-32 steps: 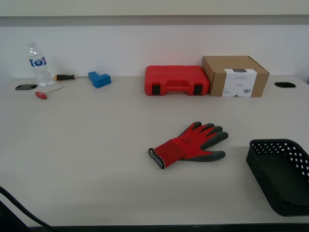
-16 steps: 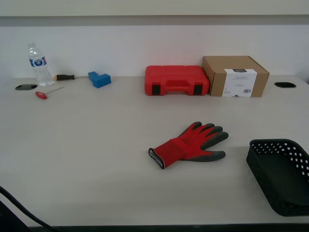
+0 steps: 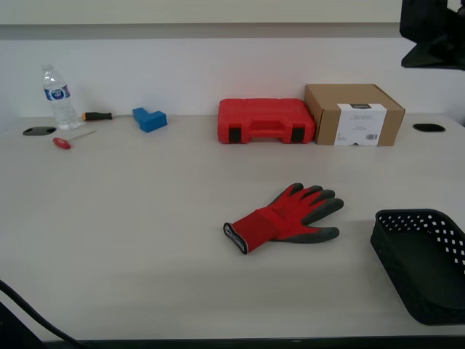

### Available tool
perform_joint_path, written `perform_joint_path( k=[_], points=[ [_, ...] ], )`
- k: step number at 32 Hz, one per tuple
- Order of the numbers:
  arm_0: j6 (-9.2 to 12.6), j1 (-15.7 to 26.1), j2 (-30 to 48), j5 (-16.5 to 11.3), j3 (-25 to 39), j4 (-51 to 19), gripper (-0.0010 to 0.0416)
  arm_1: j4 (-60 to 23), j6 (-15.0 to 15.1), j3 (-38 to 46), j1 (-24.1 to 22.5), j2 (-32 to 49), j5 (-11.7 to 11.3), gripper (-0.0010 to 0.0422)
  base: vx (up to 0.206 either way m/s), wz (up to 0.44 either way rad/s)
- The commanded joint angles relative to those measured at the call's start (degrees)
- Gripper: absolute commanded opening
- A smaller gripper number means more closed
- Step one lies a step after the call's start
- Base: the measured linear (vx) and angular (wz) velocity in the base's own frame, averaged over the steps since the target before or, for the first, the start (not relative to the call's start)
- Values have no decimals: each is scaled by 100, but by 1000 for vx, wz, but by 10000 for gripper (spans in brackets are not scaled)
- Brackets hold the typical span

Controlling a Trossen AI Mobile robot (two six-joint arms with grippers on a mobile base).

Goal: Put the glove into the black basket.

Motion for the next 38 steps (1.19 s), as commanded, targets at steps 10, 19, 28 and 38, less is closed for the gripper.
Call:
perform_joint_path(
  k=[10,19,28,38],
  points=[
    [33,1139,2673,50,920,-280,1,9,2,9,0,2,-7,0,0,0],
    [-133,2068,4675,409,2310,-918,1,9,0,9,2,2,-7,0,0,0],
    [-437,2527,5834,1167,3134,-1471,1,9,2,9,2,2,-7,0,0,0],
    [-428,2500,6607,1333,3397,-1604,19,9,2,9,2,2,-7,0,0,0]
  ],
)
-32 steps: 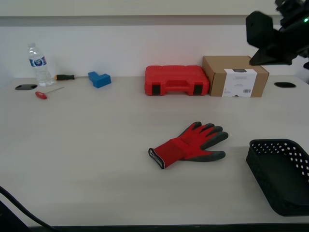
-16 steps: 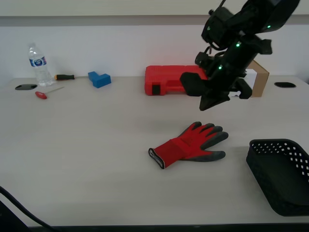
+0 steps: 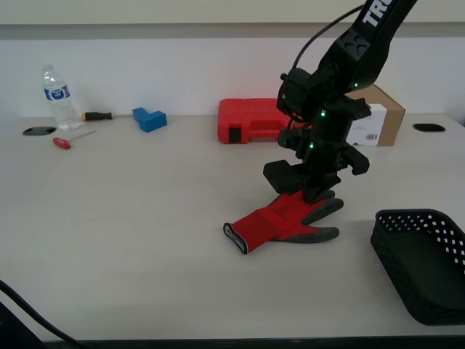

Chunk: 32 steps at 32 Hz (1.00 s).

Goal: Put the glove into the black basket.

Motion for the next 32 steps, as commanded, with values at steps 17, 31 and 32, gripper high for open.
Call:
perform_joint_path(
  k=[17,31,32],
  points=[
    [-710,0,789,612,542,87,237,24,0,9,0,2,-4,0,0,0],
    [-916,11,1381,431,1027,-396,204,17,2,11,0,2,-4,0,0,0],
    [-916,11,1381,431,1047,-393,198,15,2,9,0,2,-4,0,0,0]
  ],
)
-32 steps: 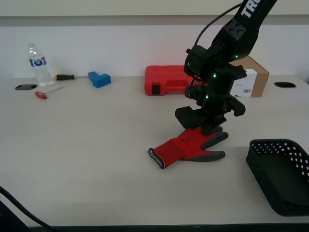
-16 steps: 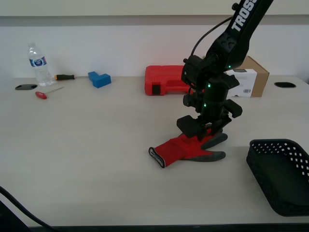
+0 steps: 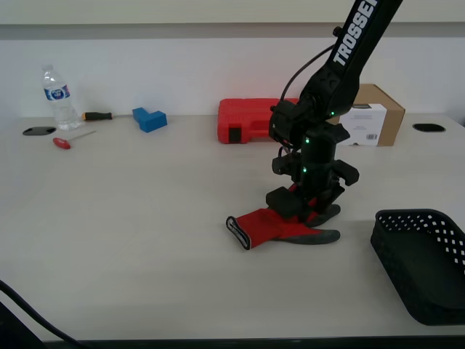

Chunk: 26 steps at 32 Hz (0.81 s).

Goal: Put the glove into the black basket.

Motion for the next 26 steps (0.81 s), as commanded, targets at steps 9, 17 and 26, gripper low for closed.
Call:
perform_joint_path(
  k=[9,17,26],
  points=[
    [-2,4,22,-334,168,-7,2,33,2,9,0,2,-4,0,0,0],
    [68,4,-518,-391,162,-332,-2,33,0,9,-2,2,-4,0,0,0],
    [317,-72,-2527,-155,-514,-1342,-2,-4,0,9,0,2,-28,0,0,0]
  ],
)
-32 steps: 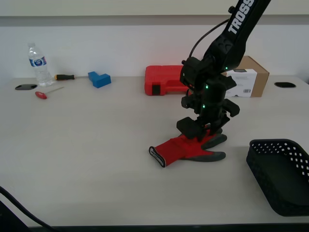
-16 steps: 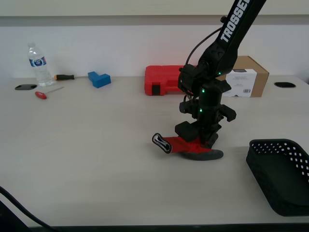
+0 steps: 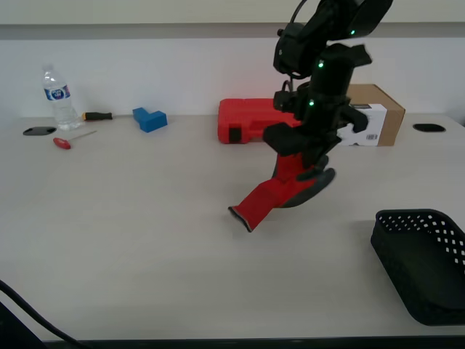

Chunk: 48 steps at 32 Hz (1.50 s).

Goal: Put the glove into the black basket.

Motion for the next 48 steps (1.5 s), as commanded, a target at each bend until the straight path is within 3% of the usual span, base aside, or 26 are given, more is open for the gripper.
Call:
perform_joint_path(
  k=[1,5,10,14,17,19,25,26,27,31,33,36,39,46,48],
  points=[
    [179,-55,-634,151,-387,-245,-1,11,2,9,2,2,-13,0,0,0],
    [409,-243,-1491,282,-964,-522,-2,4,0,9,0,2,-13,0,0,0],
    [938,-551,-2629,315,-1641,-1196,-2,2,2,9,2,2,-15,0,0,0],
    [1641,-678,-3471,608,-2190,-1805,-1,2,0,9,2,2,-17,0,0,0],
    [1998,-874,-3668,745,-2544,-1969,-1,2,0,9,0,2,-22,0,0,0],
    [2109,-1143,-3668,734,-2791,-1967,-1,2,0,9,2,2,-26,0,0,0],
    [1847,-2052,-3615,645,-3276,-1600,-1,2,2,9,2,2,-24,0,0,0],
    [1766,-2175,-3615,645,-3311,-1532,-1,2,2,9,2,2,-24,0,0,0],
    [1552,-2361,-3611,645,-3359,-1333,-1,2,0,9,2,2,-24,0,0,0],
    [1412,-2618,-3346,632,-3373,-841,-1,0,0,9,0,2,-24,0,0,0],
    [1327,-2710,-3045,352,-3335,-717,0,2,0,9,2,2,-24,0,0,0],
    [1191,-2723,-2653,238,-3296,-592,0,2,2,9,2,2,-24,0,0,0],
    [1196,-2723,-2356,197,-3244,-555,6,2,0,9,2,2,-24,0,0,0],
    [1128,-2741,-2236,509,-3244,-387,145,2,0,9,2,2,-24,0,0,0],
    [1137,-2741,-2240,570,-3244,-380,167,0,0,9,2,2,-26,0,0,0]
  ],
)
